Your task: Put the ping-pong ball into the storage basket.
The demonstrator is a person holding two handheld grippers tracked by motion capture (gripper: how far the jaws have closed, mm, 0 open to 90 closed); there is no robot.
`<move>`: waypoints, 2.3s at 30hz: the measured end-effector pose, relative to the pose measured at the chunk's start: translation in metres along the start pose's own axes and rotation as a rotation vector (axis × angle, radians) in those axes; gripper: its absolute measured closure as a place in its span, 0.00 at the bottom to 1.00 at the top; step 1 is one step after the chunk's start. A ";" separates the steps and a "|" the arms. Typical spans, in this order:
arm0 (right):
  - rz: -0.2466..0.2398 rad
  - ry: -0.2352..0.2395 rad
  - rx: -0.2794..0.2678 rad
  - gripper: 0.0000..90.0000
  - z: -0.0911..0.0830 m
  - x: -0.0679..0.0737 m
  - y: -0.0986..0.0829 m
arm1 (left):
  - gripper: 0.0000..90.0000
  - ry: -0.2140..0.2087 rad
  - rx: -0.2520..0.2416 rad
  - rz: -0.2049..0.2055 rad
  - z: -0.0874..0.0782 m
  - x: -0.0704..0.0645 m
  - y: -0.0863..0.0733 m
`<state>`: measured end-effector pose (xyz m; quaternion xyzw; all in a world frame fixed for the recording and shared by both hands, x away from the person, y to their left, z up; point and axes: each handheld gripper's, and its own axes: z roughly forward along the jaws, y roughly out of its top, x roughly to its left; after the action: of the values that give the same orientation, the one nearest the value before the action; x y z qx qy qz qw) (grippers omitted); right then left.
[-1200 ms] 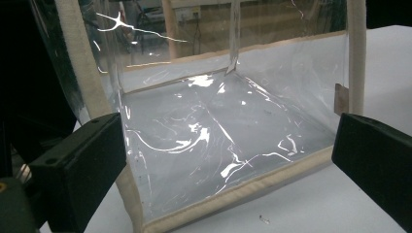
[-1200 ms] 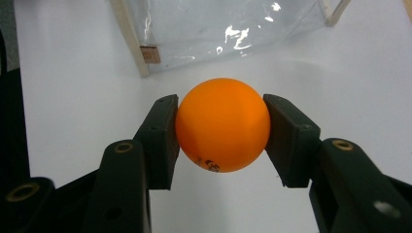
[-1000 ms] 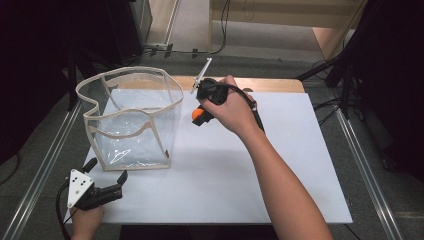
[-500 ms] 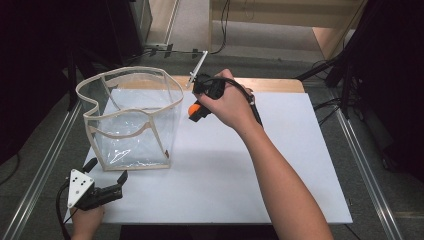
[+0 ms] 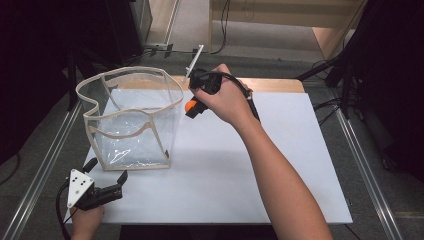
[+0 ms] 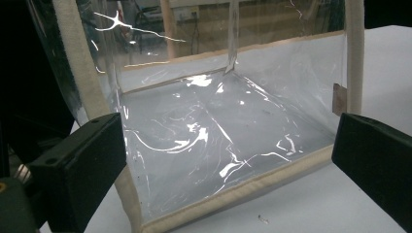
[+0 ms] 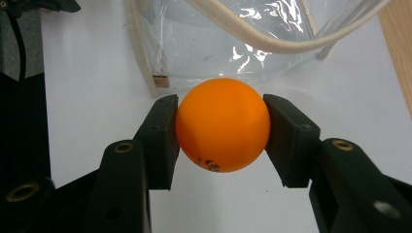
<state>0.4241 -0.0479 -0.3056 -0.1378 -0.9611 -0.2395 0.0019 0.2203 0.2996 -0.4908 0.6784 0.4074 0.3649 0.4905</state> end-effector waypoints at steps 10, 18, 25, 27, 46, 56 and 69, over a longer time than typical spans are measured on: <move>-0.012 -0.004 0.008 0.54 -0.007 0.001 0.010 | 0.00 0.000 0.000 0.000 0.000 0.000 0.000; -0.025 -0.007 0.014 0.54 -0.011 0.001 0.017 | 0.00 0.000 0.001 0.000 0.000 0.000 0.000; -0.030 -0.007 0.015 0.54 -0.013 0.001 0.022 | 0.00 -0.001 0.000 0.000 0.000 0.000 0.000; -0.031 -0.008 0.016 0.54 -0.013 0.001 0.024 | 0.00 -0.001 0.000 0.000 0.000 0.000 0.000; -0.053 -0.008 0.015 0.54 -0.019 0.002 0.045 | 0.00 -0.003 0.003 0.003 0.000 0.000 0.000; -0.065 -0.001 0.017 0.54 -0.013 0.002 0.059 | 0.00 -0.007 0.001 0.003 0.000 0.000 0.000; -0.025 -0.033 0.001 0.53 -0.009 -0.004 0.068 | 0.00 -0.007 0.002 0.001 0.000 0.000 0.000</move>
<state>0.4457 0.0045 -0.2669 -0.1298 -0.9627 -0.2367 -0.0169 0.2204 0.3000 -0.4907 0.6805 0.4056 0.3623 0.4911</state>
